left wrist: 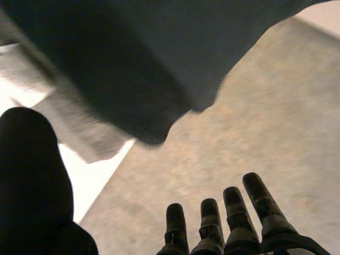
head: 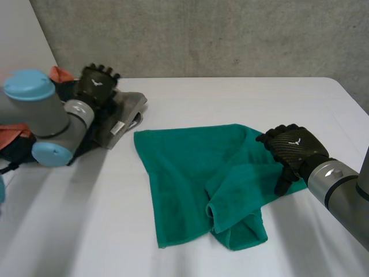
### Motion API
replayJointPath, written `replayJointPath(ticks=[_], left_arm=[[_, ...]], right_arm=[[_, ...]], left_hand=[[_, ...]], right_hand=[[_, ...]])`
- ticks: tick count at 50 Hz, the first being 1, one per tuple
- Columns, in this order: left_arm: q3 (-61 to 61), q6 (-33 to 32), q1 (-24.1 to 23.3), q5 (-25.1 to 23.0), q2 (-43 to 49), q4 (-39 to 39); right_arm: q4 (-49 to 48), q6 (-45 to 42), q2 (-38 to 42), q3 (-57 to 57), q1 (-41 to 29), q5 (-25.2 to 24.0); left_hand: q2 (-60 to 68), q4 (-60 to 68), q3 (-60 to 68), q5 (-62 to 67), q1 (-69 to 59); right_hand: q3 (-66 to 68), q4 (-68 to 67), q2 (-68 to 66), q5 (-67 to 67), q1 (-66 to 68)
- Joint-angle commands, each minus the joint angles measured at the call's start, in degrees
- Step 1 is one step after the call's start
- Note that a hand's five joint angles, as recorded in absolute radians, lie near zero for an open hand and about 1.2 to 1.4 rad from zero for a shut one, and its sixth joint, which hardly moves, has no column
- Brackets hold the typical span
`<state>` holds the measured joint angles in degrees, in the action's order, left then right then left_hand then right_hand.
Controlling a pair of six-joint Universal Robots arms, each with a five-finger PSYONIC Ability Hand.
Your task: Fold the laundry.
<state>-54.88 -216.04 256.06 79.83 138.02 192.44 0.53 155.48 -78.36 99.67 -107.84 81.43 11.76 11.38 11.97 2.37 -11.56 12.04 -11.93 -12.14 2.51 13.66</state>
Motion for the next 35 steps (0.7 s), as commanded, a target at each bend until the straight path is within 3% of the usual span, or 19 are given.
replayJointPath(ticks=[1, 4, 5, 9, 12, 15, 17, 20, 27, 32, 35], left_arm=[[6.2, -0.5, -1.1, -1.3, 8.0, 0.0], [8.4, -0.5, -1.1, -1.3, 10.0, -0.3], [9.2, -0.5, -1.2, -1.3, 10.6, -0.6], [9.3, -0.3, -1.1, -0.6, 10.2, -0.6], [8.5, 0.3, -1.1, -0.7, 9.3, -0.8], [5.1, 0.6, -0.9, -0.8, 6.1, -1.3], [1.9, 2.2, -0.7, -1.2, 3.2, -1.1], [-0.5, 5.2, -0.7, -1.3, 0.1, -0.7], [-1.6, 12.7, 0.0, -4.9, -3.0, -0.7], [-1.6, 13.1, 0.8, -7.6, -3.1, -1.0], [-1.7, 13.1, 0.7, -7.7, -3.1, -1.0]], right_arm=[[0.0, 0.0, 0.0, 0.0, 0.0, 0.0], [0.0, 0.0, 0.0, -0.1, 0.0, 0.0], [0.0, 0.0, 0.0, -0.1, 0.0, 0.0], [0.0, 0.0, 0.0, -0.1, 0.0, 0.0], [0.0, 0.0, 0.0, -0.2, 0.0, 0.0], [-0.1, 0.0, 0.0, -0.2, 0.1, 0.0], [0.0, 0.0, 0.0, -0.2, 0.1, 0.0], [-0.1, 0.0, 0.0, -0.2, 0.1, 0.0], [0.0, 0.0, 0.0, -0.2, 0.0, 0.0], [-0.1, 0.0, 0.0, -0.2, 0.0, 0.0], [-0.1, 0.0, 0.0, -0.2, 0.0, -0.1]], left_hand=[[1.6, 2.0, 1.4, 1.0, -1.8], [7.2, 7.6, 7.0, 6.6, -7.4], [14.4, 14.7, 14.2, 13.8, -14.6], [68.1, 68.5, 67.9, 67.5, -68.3], [68.2, 68.6, 68.0, 67.6, -68.4], [21.0, 21.3, 20.8, 20.4, -21.2], [5.3, 5.6, 5.0, 4.6, -5.5], [-1.8, -1.4, -2.0, -2.4, 1.6], [5.3, 5.7, 5.1, 4.7, -5.5], [68.1, 68.5, 67.9, 67.5, -68.3], [68.2, 68.6, 68.0, 67.6, -68.4]], right_hand=[[-2.0, 1.9, 2.1, -2.5, -3.7], [-2.0, 1.9, 2.1, -2.5, -3.7], [-2.0, 1.9, 2.1, -2.5, -3.7], [-2.0, 1.9, 2.1, -2.5, -3.7], [-2.0, 1.9, 2.1, -2.5, -3.7], [-2.0, 1.9, 2.1, -2.5, -3.7], [-2.0, 1.9, 2.1, -2.5, -3.7], [-2.0, 1.9, 2.1, -2.5, -3.7], [-2.0, 1.9, 2.1, -2.5, -3.7], [-2.0, 1.9, 2.1, -2.5, -3.7], [-2.0, 1.9, 2.1, -2.5, -3.7]])
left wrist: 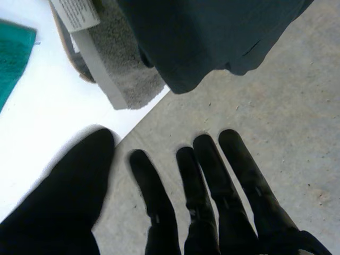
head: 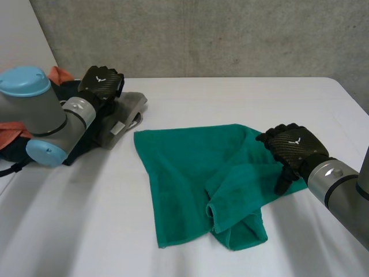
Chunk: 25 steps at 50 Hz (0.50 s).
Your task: Fold the laundry.
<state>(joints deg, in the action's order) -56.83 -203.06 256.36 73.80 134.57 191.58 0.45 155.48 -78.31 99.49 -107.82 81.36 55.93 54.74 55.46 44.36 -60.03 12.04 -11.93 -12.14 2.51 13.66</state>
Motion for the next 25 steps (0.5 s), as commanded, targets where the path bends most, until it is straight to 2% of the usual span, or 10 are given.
replayJointPath(ticks=[1, 3, 4, 5, 7, 9, 14, 19, 25], left_arm=[[0.2, 0.1, 0.5, -1.6, 0.4, -0.2], [0.3, 0.1, 0.5, -1.6, 0.5, -0.2], [0.3, 0.0, 0.5, -1.6, 0.5, -0.1], [0.3, -0.1, 0.5, -1.3, 0.7, 0.1], [0.4, -0.4, 0.5, -1.3, 1.1, 0.4], [0.8, -0.8, 0.5, -1.4, 2.1, 0.7], [4.4, -4.4, 0.5, -1.6, 7.2, 2.1], [11.8, -14.5, 0.4, -1.5, 14.9, 2.0], [19.1, -22.5, 0.4, -1.1, 21.3, 1.4]], right_arm=[[0.1, 0.0, 0.0, 0.0, 0.0, -0.1], [0.0, 0.0, 0.0, 0.0, 0.0, -0.1], [0.0, 0.0, 0.0, 0.0, 0.0, -0.1], [0.1, 0.0, 0.0, 0.0, 0.1, 0.0], [0.0, 0.0, 0.0, 0.0, 0.0, -0.1], [0.0, 0.0, 0.0, 0.0, 0.0, -0.1], [0.0, 0.0, 0.0, 0.0, 0.0, -0.1], [0.0, 0.0, 0.1, 0.0, 0.0, 0.0], [-0.1, -0.1, 0.1, -0.1, 0.1, 0.0]], left_hand=[[24.1, 25.3, 24.5, 25.6, -20.0], [24.1, 25.3, 24.5, 25.6, -20.0], [16.9, 18.1, 17.4, 18.5, -12.8], [-12.5, -11.3, -12.0, -10.9, 16.6], [-32.0, -30.8, -31.5, -30.4, 36.1], [-40.5, -39.3, -40.0, -38.9, 44.6], [-42.9, -41.7, -42.4, -41.3, 47.0], [-42.2, -41.0, -41.7, -40.6, 46.3], [-41.5, -40.3, -41.0, -39.9, 45.6]], right_hand=[[-2.0, 1.9, 2.1, -2.5, -3.7], [-2.0, 1.9, 2.1, -2.5, -3.7], [-2.0, 1.9, 2.1, -2.5, -3.7], [-2.0, 1.9, 2.1, -2.5, -3.7], [-2.0, 1.9, 2.1, -2.5, -3.7], [-2.0, 1.9, 2.1, -2.5, -3.7], [-2.0, 1.9, 2.1, -2.5, -3.7], [-2.0, 1.9, 2.1, -2.5, -3.7], [-2.0, 1.9, 2.1, -2.5, -3.7]])
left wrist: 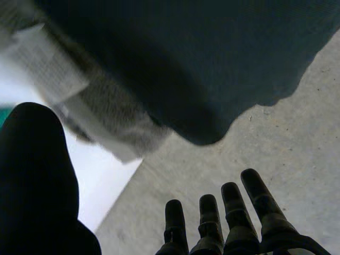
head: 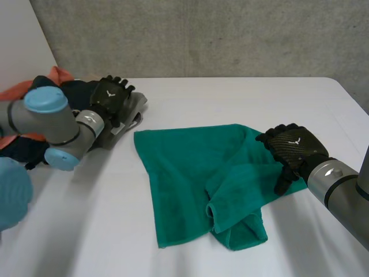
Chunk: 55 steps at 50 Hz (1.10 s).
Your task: Fold the laundry.
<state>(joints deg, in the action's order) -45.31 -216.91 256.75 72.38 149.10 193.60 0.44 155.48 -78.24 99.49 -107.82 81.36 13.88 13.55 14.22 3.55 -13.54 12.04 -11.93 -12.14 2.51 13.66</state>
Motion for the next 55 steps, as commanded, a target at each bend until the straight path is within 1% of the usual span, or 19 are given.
replayJointPath(ticks=[1, 7, 11, 12, 14, 15, 18, 19, 23, 27, 34, 39, 42, 45, 46, 49, 50, 52, 55], left_arm=[[8.8, -9.8, 0.1, 0.4, 8.0, -0.6], [11.4, -10.9, 0.2, 0.5, 10.9, -0.5], [13.7, -11.5, 0.9, 2.2, 12.4, -0.5], [14.8, -12.2, 1.7, 3.6, 13.0, -0.5], [15.9, -13.3, 2.9, 4.7, 13.8, -0.5], [16.8, -14.8, 3.8, 5.6, 14.3, -0.5], [18.0, -17.8, 5.2, 6.6, 14.9, -0.5], [18.2, -19.7, 6.0, 7.3, 14.7, -0.5], [17.6, -23.4, 7.2, 10.2, 13.5, -0.2], [16.1, -23.7, 7.2, 12.6, 11.0, -0.3], [7.0, -23.4, 5.8, 12.6, 4.2, -0.1], [-3.9, -20.4, 0.5, 12.3, -4.3, -0.2], [-8.5, -17.9, -0.8, 12.3, -8.6, -0.2], [-14.5, -13.9, -1.8, 12.3, -14.5, -0.4], [-17.8, -11.2, -2.4, 12.4, -18.3, -0.6], [-22.1, -7.1, -4.2, 12.4, -23.5, -0.7], [-25.3, -4.2, -5.7, 12.3, -26.6, -0.9], [-28.9, -1.2, -7.2, 12.3, -30.0, -1.6], [-35.9, 4.9, -9.7, 12.3, -36.3, -4.2]], right_arm=[[-0.1, -0.1, 0.1, -0.1, 0.0, 0.0], [-0.4, -0.1, 0.4, -0.1, 0.1, 0.0], [-0.5, -0.2, 0.7, -0.2, 0.1, 0.0], [-0.5, -0.2, 0.9, -0.2, 0.1, 0.0], [-0.5, -0.4, 1.2, -0.2, 0.1, 0.0], [-0.5, -0.4, 1.2, -0.2, 0.1, 0.0], [-0.5, -0.4, 1.4, -0.2, 0.1, 0.0], [-0.5, -0.4, 1.4, -0.2, 0.1, 0.0], [-0.5, -0.4, 1.4, -0.2, 0.1, 0.0], [-0.5, -0.4, 1.4, -0.2, 0.1, 0.0], [-0.4, -0.3, 1.4, -0.2, 0.0, 0.0], [-0.4, -0.3, 1.3, -0.3, 0.2, 0.0], [-0.3, -0.3, 1.1, -0.4, 0.2, -0.1], [-0.3, -0.3, 0.7, -0.5, 0.2, 0.0], [-0.1, -0.3, 0.5, -0.7, 0.2, 0.0], [0.3, -0.3, -0.7, -0.9, 0.2, 0.1], [0.5, -0.4, -1.7, -1.0, 0.2, 0.1], [1.1, -0.6, -2.9, -1.1, 0.3, 0.1], [4.1, -2.5, -4.7, -1.4, 0.2, 0.2]], left_hand=[[0.5, 0.9, 0.2, 0.9, -0.9], [0.5, 0.9, 0.2, 0.9, -0.9], [1.9, 2.2, 1.5, 2.2, -2.2], [2.0, 2.4, 1.7, 2.4, -2.4], [1.9, 2.2, 1.5, 2.2, -2.2], [2.0, 2.4, 1.7, 2.4, -2.4], [2.0, 2.4, 1.7, 2.4, -2.4], [2.0, 2.4, 1.7, 2.4, -2.4], [2.0, 2.4, 1.7, 2.4, -2.4], [2.0, 2.4, 1.7, 2.4, -2.4], [1.7, 2.0, 1.4, 2.1, -2.1], [-0.6, -0.3, -1.0, -0.3, 0.3], [-1.5, -1.1, -1.8, -1.1, 1.1], [-2.3, -2.0, -2.7, -2.0, 2.0], [-2.3, -2.0, -2.7, -2.0, 2.0], [-2.3, -2.0, -2.7, -2.0, 2.0], [-2.3, -2.0, -2.7, -2.0, 2.0], [-2.2, -1.8, -2.5, -1.8, 1.8], [-1.7, -1.3, -2.0, -1.3, 1.3]], right_hand=[[-2.0, 1.9, 2.1, -2.5, -3.7], [-2.0, 1.9, 2.1, -2.5, -3.7], [-2.0, 1.9, 2.1, -2.5, -3.7], [-2.0, 1.9, 2.1, -2.5, -3.7], [-2.0, 1.9, 2.1, -2.5, -3.7], [-2.0, 1.9, 2.1, -2.5, -3.7], [-2.0, 1.9, 2.1, -2.5, -3.7], [-2.0, 1.9, 2.1, -2.5, -3.7], [-2.0, 1.9, 2.1, -2.5, -3.7], [-2.0, 1.9, 2.1, -2.5, -3.7], [-2.0, 1.9, 2.1, -2.5, -3.7], [-2.0, 1.9, 2.1, -2.5, -3.7], [-2.0, 1.9, 2.1, -2.5, -3.7], [-2.0, 1.9, 2.1, -2.5, -3.7], [-2.0, 1.9, 2.1, -2.5, -3.7], [-2.0, 1.9, 2.1, -2.5, -3.7], [-2.0, 1.9, 2.1, -2.5, -3.7], [-2.0, 1.9, 2.1, -2.5, -3.7], [-2.0, 1.9, 2.1, -2.5, -3.7]])
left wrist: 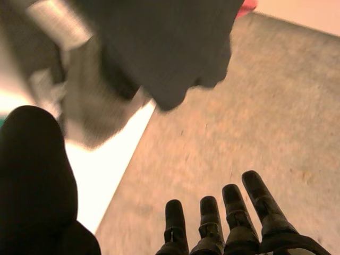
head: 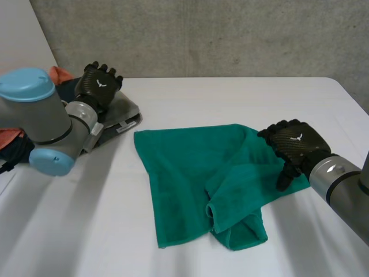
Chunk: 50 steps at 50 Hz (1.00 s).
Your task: Fold the laundry.
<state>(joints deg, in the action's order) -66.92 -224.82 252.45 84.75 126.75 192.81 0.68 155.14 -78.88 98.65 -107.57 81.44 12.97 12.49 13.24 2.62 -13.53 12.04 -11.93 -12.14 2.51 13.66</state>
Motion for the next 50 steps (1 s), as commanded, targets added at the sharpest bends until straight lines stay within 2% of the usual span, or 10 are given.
replayJointPath(ticks=[1, 6, 11, 19, 30, 32, 33, 36, 43, 50], left_arm=[[-16.1, 14.3, -6.1, 0.0, -15.4, -4.3], [-25.9, 22.3, -11.6, 0.4, -22.0, -8.8], [-34.1, 26.5, -18.8, 1.0, -23.8, -9.0], [-37.4, 28.8, -27.1, 7.8, -20.5, -6.6], [-37.2, 28.9, -29.4, 14.2, -14.7, -0.9], [-37.1, 28.9, -29.4, 14.2, -14.5, -0.2], [-37.1, 28.9, -29.4, 14.2, -14.2, 0.4], [-36.7, 28.8, -29.8, 14.4, -13.0, 2.6], [-34.9, 28.5, -32.5, 14.5, -10.0, 4.2], [-31.7, 28.4, -34.0, 14.5, -5.7, 4.3]], right_arm=[[4.9, -2.8, -4.5, -0.7, 0.0, 0.1], [14.2, -7.9, -6.4, -1.1, -0.3, 0.5], [17.3, -6.1, -6.4, -0.6, -1.1, -0.4], [10.2, 7.9, -5.6, 2.5, -7.7, -2.5], [-1.2, 10.0, 4.0, 4.9, -13.5, -2.3], [-1.3, 10.0, 5.4, 4.6, -13.6, -2.3], [-1.6, 10.0, 6.1, 4.4, -13.6, -2.2], [-2.4, 10.0, 6.2, 3.7, -12.8, -0.6], [-5.7, 8.3, -1.4, 4.4, -10.9, 4.1], [-3.2, 6.2, -3.4, 5.3, -7.8, 4.0]], left_hand=[[-0.4, 0.1, -0.7, -0.1, 1.0], [0.6, 1.1, 0.3, 1.0, 0.0], [1.8, 2.3, 1.5, 2.1, -1.2], [5.0, 5.5, 4.7, 5.3, -4.4], [7.0, 7.5, 6.7, 7.3, -6.4], [7.0, 7.5, 6.7, 7.3, -6.4], [7.2, 7.6, 6.9, 7.5, -6.6], [7.7, 8.2, 7.4, 8.0, -7.1], [8.0, 8.5, 7.7, 8.4, -7.4], [8.2, 8.7, 7.9, 8.5, -7.6]], right_hand=[[-2.0, 1.9, 2.1, -2.5, -3.7], [-2.0, 1.9, 2.1, -2.5, -3.7], [-2.0, 1.9, 2.1, -2.5, -3.7], [-2.0, 1.9, 2.1, -2.5, -3.7], [-2.0, 1.9, 2.1, -2.5, -3.7], [6.7, -6.8, -6.6, 6.3, 5.1], [27.4, -27.6, -27.3, 27.0, 25.8], [67.8, -67.9, -67.7, 67.3, 66.2], [68.0, -68.1, -67.9, 67.5, 66.3], [68.0, -68.1, -67.9, 67.5, 66.3]])
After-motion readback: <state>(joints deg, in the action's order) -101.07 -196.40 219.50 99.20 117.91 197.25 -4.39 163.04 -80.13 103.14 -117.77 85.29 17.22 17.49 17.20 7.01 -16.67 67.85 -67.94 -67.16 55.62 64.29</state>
